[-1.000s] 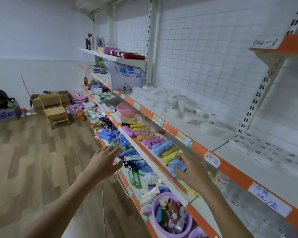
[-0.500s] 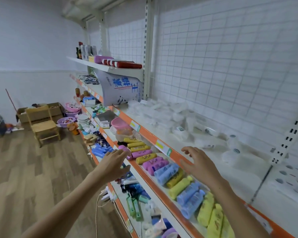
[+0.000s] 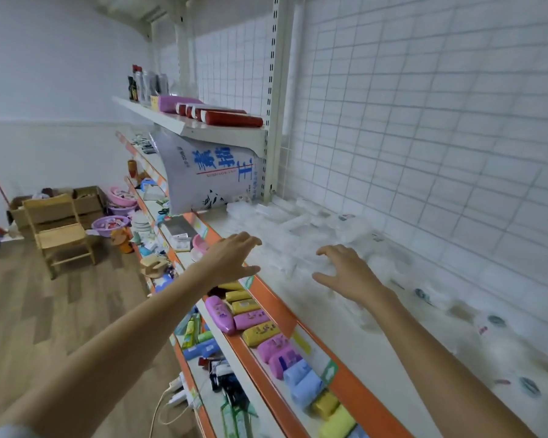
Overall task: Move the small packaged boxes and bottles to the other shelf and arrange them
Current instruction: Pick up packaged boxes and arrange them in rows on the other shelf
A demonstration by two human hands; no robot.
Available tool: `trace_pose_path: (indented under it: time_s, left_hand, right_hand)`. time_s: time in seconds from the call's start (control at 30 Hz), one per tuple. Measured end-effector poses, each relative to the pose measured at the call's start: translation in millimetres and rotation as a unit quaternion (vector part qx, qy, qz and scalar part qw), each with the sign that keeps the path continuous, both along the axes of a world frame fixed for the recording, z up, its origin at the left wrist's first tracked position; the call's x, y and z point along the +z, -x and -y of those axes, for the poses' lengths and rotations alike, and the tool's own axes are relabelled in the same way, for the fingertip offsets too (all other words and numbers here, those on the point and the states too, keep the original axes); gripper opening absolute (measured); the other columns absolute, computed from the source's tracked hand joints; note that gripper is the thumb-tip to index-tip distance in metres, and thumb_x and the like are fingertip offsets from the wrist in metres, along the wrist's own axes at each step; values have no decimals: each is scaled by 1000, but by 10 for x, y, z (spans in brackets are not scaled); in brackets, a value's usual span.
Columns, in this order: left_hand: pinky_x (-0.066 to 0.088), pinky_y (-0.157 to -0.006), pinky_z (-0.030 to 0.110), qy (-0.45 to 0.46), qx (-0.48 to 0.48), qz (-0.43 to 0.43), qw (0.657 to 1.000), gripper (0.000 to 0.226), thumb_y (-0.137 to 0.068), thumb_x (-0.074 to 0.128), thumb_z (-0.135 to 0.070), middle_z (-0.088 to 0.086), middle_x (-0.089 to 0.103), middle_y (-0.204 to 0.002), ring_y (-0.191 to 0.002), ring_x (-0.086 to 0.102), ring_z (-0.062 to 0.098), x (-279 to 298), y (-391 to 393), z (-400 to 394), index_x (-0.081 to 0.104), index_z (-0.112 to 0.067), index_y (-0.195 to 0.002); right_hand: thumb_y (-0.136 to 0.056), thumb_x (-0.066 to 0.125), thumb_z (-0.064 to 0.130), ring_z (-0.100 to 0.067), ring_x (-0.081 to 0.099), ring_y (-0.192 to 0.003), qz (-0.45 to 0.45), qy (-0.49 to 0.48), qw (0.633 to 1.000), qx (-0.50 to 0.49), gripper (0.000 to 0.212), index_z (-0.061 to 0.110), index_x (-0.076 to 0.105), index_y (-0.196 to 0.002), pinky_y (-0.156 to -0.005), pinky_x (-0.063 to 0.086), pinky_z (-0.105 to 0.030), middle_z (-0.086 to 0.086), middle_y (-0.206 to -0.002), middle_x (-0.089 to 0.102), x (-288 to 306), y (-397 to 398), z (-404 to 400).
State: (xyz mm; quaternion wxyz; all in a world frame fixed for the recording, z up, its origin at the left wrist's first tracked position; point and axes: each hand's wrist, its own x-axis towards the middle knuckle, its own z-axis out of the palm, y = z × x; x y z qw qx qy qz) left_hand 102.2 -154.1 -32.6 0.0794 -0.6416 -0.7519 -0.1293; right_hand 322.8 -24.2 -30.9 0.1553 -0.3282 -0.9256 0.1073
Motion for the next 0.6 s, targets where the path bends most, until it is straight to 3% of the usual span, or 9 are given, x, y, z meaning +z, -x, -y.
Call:
trace_pose_path:
  time_s: [0.23,0.37,0.6]
  left_hand:
    - [38,-99,34,25,-114,12,993,67,-85,61,-38,3,29,-143,-129,33,21,-121,483,-874,28,-25,-142]
    - [27,-104,33,36,-190,-30,981,63,-85,59,-43,1,31,-145,-132,28,20,-177,764,-1227,31,-30,-140]
    - [27,-101,30,-11,-287,-38,957,55,-86,57,-44,-1,39,-136,-127,33,19,-316,1004,-1504,37,-29,-136]
  right_hand:
    - [-79,65,47,-17,39,-120,14,-27,998,-57,54,31,48,-127,-99,34,-31,5,-128,46,-140,396,-266]
    - [-76,70,44,-12,37,-120,11,11,994,-107,53,33,49,-123,-103,33,-32,10,-126,44,-138,478,-290]
    - [-72,75,37,-6,34,-109,-15,54,979,-197,55,31,51,-121,-96,30,-25,13,-117,43,-118,658,-203]
